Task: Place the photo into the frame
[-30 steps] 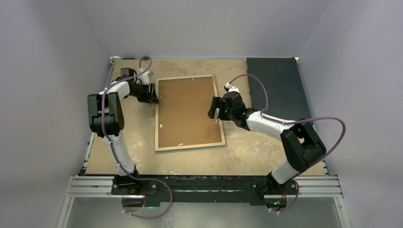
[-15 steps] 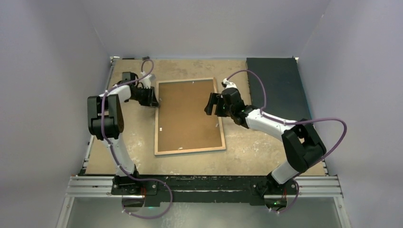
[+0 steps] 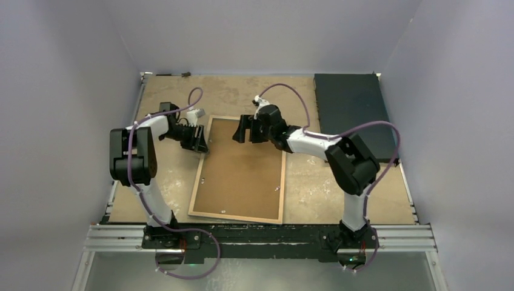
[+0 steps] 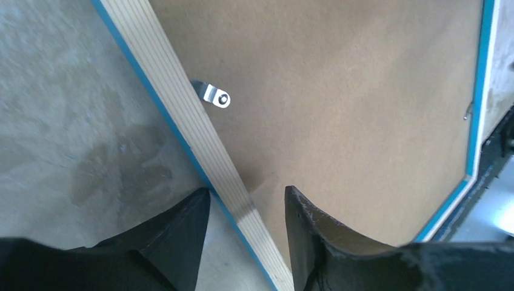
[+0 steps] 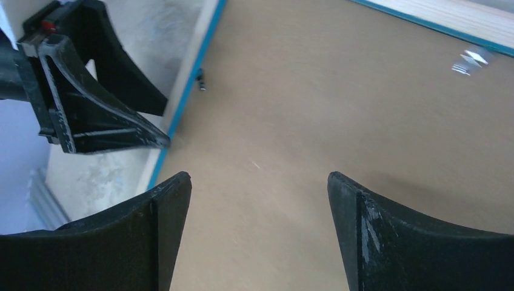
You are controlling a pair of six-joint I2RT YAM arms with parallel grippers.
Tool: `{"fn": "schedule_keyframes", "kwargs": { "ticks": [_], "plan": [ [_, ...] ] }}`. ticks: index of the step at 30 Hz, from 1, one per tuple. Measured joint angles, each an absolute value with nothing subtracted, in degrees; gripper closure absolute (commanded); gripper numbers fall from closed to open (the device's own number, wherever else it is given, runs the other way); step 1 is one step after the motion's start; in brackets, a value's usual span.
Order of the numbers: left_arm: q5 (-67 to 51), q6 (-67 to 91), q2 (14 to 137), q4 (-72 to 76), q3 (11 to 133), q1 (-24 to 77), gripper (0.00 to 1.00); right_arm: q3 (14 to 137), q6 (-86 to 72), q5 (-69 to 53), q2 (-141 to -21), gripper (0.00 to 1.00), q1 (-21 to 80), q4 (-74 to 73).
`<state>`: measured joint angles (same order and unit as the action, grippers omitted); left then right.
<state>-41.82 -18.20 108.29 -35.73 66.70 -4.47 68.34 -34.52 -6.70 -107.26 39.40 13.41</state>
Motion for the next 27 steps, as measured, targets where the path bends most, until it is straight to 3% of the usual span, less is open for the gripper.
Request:
{"fn": "schedule_keyframes", "kwargs": {
  "ticks": [3, 8, 13, 19, 27],
  "plan": [
    [-42.1, -18.1, 107.8, -38.2, 66.6, -4.8, 0.51, 72.6, -34.4, -12.0, -113.5, 0.14, 39.9, 17.1],
    [-42.8, -17.6, 107.7, -40.4, 67.3, -7.5, 0.66, 81.1, -33.8, -18.1, -122.1, 0.16, 40.8, 20.5],
    [-43.9, -16.5, 110.8, -39.0, 70.1, -11.2, 0.74, 87.3, -33.6, -22.3, -127.1, 0.17, 41.5, 22.5],
    [-48.2, -14.5, 114.6, -37.8, 71.0, -11.2, 0.74, 92.0, -33.6, -24.6, -131.4, 0.18, 42.3, 23.6],
    [-50.3, -14.5, 115.5, -37.9, 73.5, -11.2, 0.65, 95.3, -33.8, -25.7, -135.8, 0.18, 42.8, 24.1]
  ]
}}
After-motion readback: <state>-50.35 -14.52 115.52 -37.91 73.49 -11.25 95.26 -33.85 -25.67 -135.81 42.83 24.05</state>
